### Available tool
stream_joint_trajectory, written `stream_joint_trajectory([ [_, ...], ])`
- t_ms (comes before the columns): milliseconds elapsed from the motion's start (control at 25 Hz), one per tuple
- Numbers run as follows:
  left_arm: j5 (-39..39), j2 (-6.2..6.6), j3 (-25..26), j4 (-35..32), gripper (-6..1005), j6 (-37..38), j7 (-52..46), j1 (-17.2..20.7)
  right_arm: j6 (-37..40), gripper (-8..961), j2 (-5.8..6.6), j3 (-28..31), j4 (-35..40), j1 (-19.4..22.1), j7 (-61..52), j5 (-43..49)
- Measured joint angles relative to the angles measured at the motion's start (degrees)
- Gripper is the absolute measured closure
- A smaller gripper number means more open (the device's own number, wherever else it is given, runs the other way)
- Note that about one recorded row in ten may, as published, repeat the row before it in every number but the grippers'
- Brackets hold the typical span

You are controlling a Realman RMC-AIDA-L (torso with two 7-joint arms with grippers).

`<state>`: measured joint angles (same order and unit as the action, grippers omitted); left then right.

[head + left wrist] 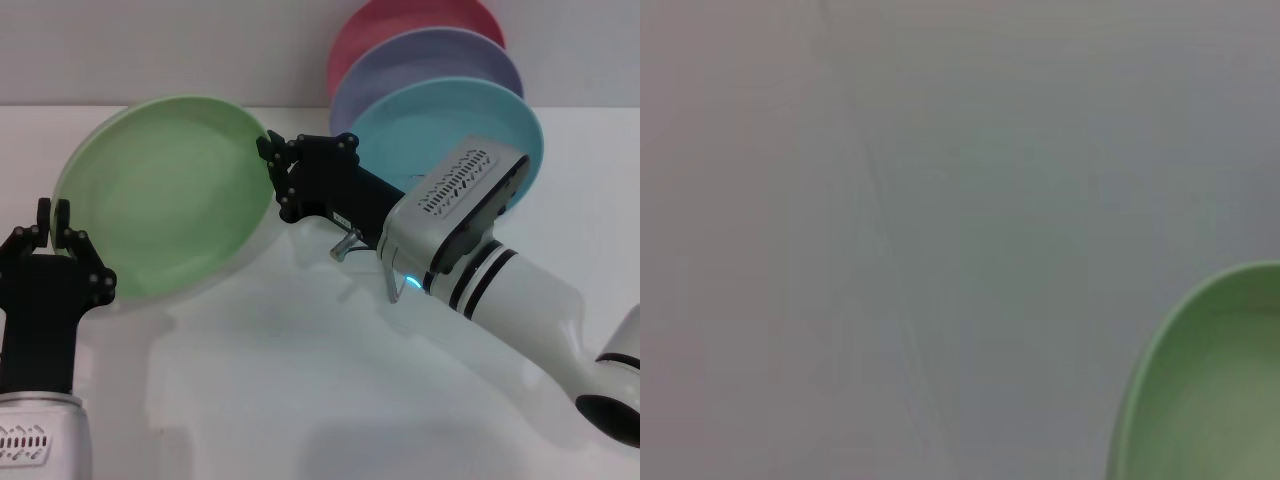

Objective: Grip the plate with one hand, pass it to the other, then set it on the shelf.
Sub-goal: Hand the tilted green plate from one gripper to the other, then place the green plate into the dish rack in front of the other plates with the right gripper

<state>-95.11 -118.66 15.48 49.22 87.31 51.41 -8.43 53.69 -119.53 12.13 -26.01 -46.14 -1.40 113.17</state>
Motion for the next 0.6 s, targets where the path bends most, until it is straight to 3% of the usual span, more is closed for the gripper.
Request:
stream_joint_trajectory([
  [320,-0.05,0.01,0.02,-0.48,856,-0.04,-0.02,-0.16,0.02,949,0.0,0.15,0.16,-0.22,0.0,0.04],
  [440,-0.08,0.03,-0.01,-0.49,650,0.33,-0.05,-0.1,0.01,949,0.0,0.98,0.29,-0.31,0.0,0.04],
  [600,-0.13,0.19,0.18,-0.38,456,1.41,-0.55,0.4,0.02,948,0.0,1.35,0.51,-0.37,0.0,0.04],
])
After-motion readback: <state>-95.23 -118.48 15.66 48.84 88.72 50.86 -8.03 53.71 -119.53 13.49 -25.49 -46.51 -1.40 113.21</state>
